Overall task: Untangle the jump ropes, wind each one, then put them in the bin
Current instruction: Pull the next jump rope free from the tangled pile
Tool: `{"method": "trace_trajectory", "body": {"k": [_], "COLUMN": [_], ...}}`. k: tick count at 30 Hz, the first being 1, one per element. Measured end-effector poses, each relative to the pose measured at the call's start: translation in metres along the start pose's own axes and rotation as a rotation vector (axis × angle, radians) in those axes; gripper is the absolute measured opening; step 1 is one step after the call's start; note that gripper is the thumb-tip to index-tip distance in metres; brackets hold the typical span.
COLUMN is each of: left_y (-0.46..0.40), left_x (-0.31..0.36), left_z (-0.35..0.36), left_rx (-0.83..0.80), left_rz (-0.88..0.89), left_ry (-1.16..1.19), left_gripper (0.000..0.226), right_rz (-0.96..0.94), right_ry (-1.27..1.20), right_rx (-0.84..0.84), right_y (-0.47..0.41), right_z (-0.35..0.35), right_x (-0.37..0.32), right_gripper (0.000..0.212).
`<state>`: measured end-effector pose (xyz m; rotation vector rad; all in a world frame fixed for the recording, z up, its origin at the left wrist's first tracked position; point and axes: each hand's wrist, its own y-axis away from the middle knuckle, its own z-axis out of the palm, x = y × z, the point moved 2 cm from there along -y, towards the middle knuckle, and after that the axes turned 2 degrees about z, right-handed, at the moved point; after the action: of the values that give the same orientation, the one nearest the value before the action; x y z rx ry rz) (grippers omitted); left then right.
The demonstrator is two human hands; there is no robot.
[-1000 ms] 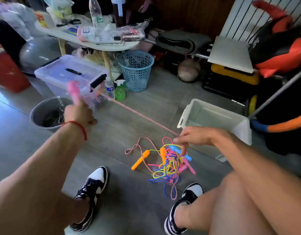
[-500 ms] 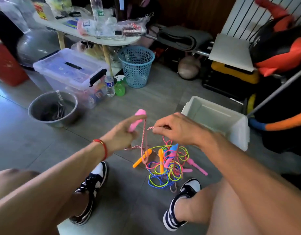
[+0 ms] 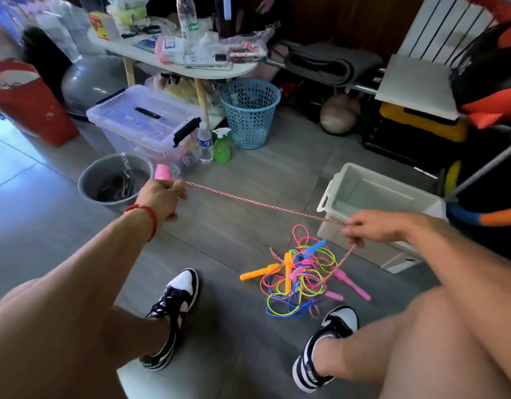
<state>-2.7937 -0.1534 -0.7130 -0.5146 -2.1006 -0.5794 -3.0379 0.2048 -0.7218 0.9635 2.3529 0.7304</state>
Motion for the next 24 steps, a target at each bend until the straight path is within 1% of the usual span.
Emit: {"method": "trace_trajectory", "body": {"k": [1,3,4,5,6,7,9,10,12,13,15,16,18,19,21,22,23,24], "left_y": [-0.002,0.0,0.006,0.017,0.031,0.045,0.078,0.091,0.105,0.106,0.103,0.1,0.095,0.091,0.077,0.069,0.06,0.053], "left_x": [-0.004,-0.009,-0.009,-0.004,0.002,0.01,0.023,0.025,0.03,0.032,0.033,0.033,0.034,0.034,0.033,0.033,0.033,0.033], "left_z": [0.001,0.007,0.013,0.021,0.03,0.039,0.061,0.07,0.083,0.084,0.084,0.083,0.08,0.078,0.07,0.063,0.054,0.045], "left_rx": [-0.047,-0.139,-0.15,-0.157,-0.173,-0.216,-0.392,-0.481,-0.576,-0.61,-0.712,-0.741,-0.702,-0.636,-0.432,-0.318,-0.204,-0.101], "left_rz": [-0.004,0.043,0.074,0.119,0.148,0.171,0.179,0.204,0.265,0.264,0.215,0.209,0.265,0.279,0.257,0.226,0.19,0.164], "left_ry": [-0.057,-0.319,-0.421,-0.462,-0.415,-0.311,-0.126,-0.092,-0.028,0.017,0.134,0.156,0.102,0.073,0.053,0.062,0.087,0.096], "left_gripper": [0.023,0.008,0.017,0.033,0.043,0.044,0.04,0.037,0.024,0.02,0.021,0.021,0.022,0.024,0.028,0.029,0.03,0.029], "right_rz": [-0.043,-0.152,-0.21,-0.259,-0.306,-0.35,-0.415,-0.432,-0.436,-0.424,-0.391,-0.386,-0.396,-0.393,-0.344,-0.272,-0.169,-0.054], "right_ry": [-0.11,-0.238,-0.229,-0.17,-0.091,-0.026,0.027,0.042,0.07,0.074,0.081,0.096,0.122,0.106,0.075,0.063,0.056,0.074], "right_rx": [0.093,0.255,0.321,0.374,0.408,0.421,0.415,0.428,0.482,0.5,0.48,0.454,0.412,0.393,0.355,0.306,0.222,0.103], "right_y": [0.003,0.013,0.019,0.025,0.033,0.036,0.037,0.034,0.026,0.023,0.02,0.019,0.016,0.015,0.01,0.008,0.004,0.001], "right_z": [-0.003,-0.01,-0.013,-0.015,-0.015,-0.012,-0.004,0.0,0.002,0.0,-0.003,-0.002,0.001,0.002,0.002,0.0,-0.001,0.0], "right_x": [0.0,-0.021,-0.037,-0.056,-0.077,-0.097,-0.127,-0.137,-0.148,-0.148,-0.141,-0.136,-0.13,-0.127,-0.116,-0.106,-0.092,-0.077], "right_gripper": [0.038,0.033,0.031,0.029,0.027,0.026,0.027,0.028,0.032,0.034,0.039,0.043,0.048,0.048,0.046,0.045,0.044,0.042]}}
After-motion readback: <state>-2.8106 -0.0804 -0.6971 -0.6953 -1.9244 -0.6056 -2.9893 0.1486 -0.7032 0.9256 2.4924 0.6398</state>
